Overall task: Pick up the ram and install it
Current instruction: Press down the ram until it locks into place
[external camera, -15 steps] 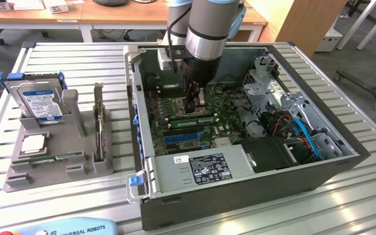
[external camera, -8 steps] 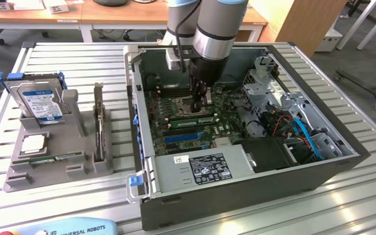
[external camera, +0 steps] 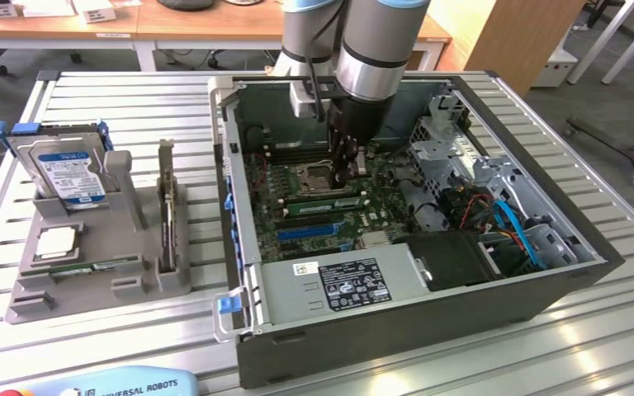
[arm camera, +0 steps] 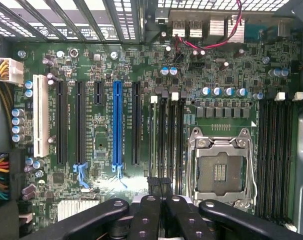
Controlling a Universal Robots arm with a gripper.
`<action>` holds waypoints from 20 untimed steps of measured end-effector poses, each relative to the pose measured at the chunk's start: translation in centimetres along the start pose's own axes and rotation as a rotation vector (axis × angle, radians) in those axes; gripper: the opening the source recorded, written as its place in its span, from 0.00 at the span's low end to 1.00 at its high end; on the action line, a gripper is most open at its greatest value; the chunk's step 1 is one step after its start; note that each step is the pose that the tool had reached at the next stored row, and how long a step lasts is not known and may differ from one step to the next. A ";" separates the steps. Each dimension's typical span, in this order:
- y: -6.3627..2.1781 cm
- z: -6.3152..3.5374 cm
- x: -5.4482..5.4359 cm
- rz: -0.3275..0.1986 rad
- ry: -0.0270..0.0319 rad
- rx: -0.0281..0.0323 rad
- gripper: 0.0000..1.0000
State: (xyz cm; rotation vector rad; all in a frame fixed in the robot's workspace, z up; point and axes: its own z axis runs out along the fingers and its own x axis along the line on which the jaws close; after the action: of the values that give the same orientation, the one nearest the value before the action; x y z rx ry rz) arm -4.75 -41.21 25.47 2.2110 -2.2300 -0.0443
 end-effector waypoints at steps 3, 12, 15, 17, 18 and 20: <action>0.00 0.00 0.0 0.000 0.0000 0.0000 0.10; 0.00 0.00 0.0 0.000 0.0000 0.0000 0.10; -0.01 0.00 0.0 0.008 -0.0002 0.0001 0.10; -0.01 0.00 0.0 0.017 -0.0004 0.0003 0.10; -0.01 0.00 0.0 0.024 -0.0006 0.0005 0.10; -0.01 0.00 0.0 0.038 -0.0008 0.0007 0.10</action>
State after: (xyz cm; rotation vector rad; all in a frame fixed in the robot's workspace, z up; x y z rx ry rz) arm -4.74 -41.20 25.46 2.1691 -2.2715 -0.0443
